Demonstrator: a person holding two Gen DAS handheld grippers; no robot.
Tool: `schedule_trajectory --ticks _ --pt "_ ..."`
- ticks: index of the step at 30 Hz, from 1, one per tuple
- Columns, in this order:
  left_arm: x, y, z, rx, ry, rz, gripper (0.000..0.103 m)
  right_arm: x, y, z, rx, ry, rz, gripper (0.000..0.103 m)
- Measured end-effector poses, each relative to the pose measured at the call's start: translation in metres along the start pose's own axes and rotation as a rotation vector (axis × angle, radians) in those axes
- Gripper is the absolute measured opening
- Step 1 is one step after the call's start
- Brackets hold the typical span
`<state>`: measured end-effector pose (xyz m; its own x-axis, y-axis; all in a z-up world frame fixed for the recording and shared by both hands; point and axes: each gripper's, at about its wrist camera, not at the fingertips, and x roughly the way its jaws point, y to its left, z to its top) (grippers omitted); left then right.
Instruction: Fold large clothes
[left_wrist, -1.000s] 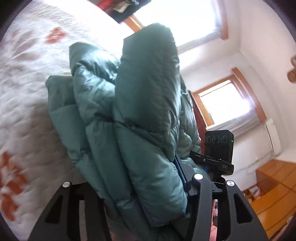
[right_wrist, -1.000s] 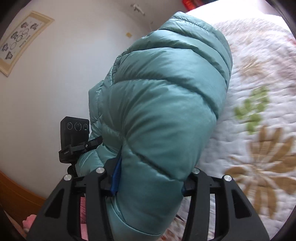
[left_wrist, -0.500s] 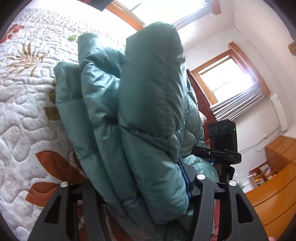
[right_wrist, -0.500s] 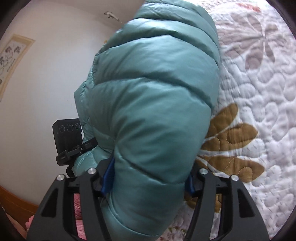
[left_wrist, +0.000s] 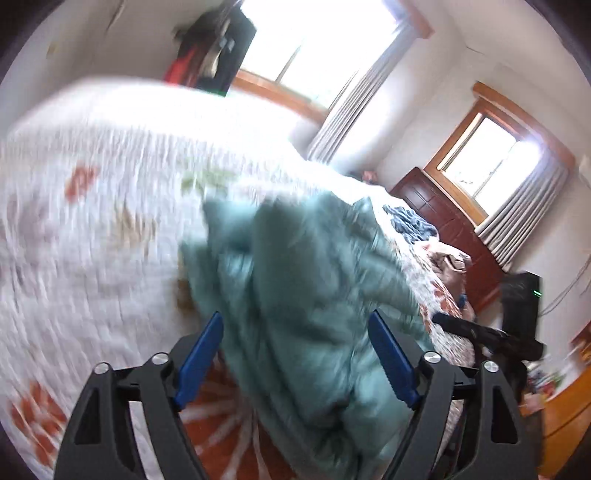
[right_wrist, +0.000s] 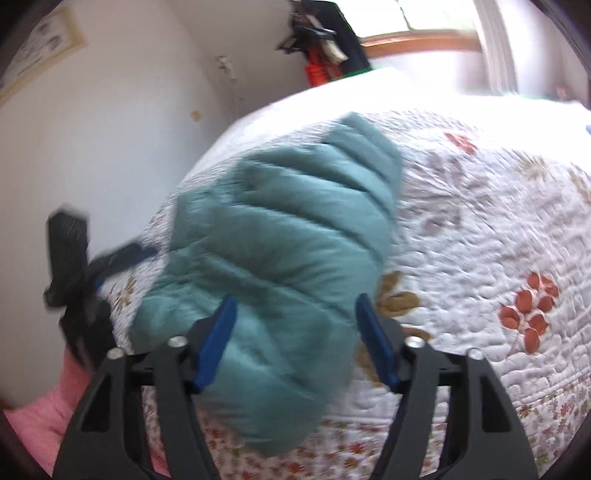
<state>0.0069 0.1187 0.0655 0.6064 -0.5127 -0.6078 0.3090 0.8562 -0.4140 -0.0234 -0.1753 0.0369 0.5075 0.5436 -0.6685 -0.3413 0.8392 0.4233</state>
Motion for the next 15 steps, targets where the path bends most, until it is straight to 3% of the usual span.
schedule_trajectory --ticks 1,4,6,8,11,15 --pt "0.001 0.001 0.005 0.006 -0.001 0.016 0.083 0.0 0.002 -0.006 -0.016 0.009 0.018 0.055" --pt "0.025 0.008 0.028 -0.034 0.025 0.075 0.083 0.011 0.032 -0.012 -0.06 0.036 0.085 0.053" --pt "0.038 0.021 0.032 -0.083 0.04 0.058 0.08 0.014 0.05 -0.008 -0.077 0.047 0.125 0.053" --pt "0.046 0.022 0.034 -0.092 0.063 0.047 0.06 0.019 0.07 -0.001 -0.095 0.056 0.156 0.052" --pt "0.057 0.026 0.032 -0.085 0.108 0.06 0.044 0.033 0.095 0.011 -0.146 0.077 0.166 0.051" --pt "0.063 0.038 0.024 -0.078 0.14 0.085 0.043 0.065 0.12 0.019 -0.178 0.146 0.169 0.047"
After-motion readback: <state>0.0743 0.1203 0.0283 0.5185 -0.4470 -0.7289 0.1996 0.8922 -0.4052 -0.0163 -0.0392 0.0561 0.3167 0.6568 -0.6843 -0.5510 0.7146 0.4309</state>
